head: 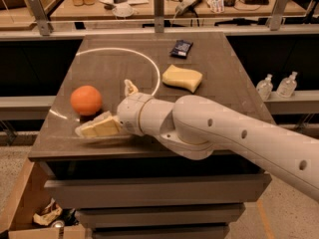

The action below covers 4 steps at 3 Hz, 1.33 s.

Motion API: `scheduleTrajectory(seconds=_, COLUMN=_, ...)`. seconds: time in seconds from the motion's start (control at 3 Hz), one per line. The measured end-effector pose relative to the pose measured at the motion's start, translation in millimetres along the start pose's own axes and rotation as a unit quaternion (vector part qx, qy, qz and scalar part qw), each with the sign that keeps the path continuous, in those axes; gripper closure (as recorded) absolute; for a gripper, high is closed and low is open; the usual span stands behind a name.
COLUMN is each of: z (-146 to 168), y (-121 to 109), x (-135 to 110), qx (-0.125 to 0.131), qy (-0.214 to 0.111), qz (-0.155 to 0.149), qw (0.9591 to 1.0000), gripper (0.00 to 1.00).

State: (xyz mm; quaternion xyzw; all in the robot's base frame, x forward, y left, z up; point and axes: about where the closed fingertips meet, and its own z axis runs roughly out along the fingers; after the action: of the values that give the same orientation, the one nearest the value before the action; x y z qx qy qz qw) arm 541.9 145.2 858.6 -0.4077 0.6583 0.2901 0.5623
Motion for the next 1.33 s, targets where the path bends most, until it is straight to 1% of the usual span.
scheduleTrajectory(seconds=0.33, z=14, y=-5, x=3, qx=0.001, qy=-0.009, qz=0.001, qw=1.0, gripper=0.0)
scheduleTrajectory(seconds=0.67, z=25, y=-8, x=4, qx=0.0, qy=-0.014, qz=-0.002, qw=0.9999, gripper=0.16)
scheduleTrajectory(seconds=1.0, z=31, y=-9, x=2, qx=-0.005, qy=-0.016, qz=-0.007, qw=0.9998, gripper=0.4)
scheduleTrajectory(seconds=1.33, z=31, y=-10, x=-1, qx=0.001, qy=-0.008, qz=-0.013, qw=0.9999, gripper=0.7)
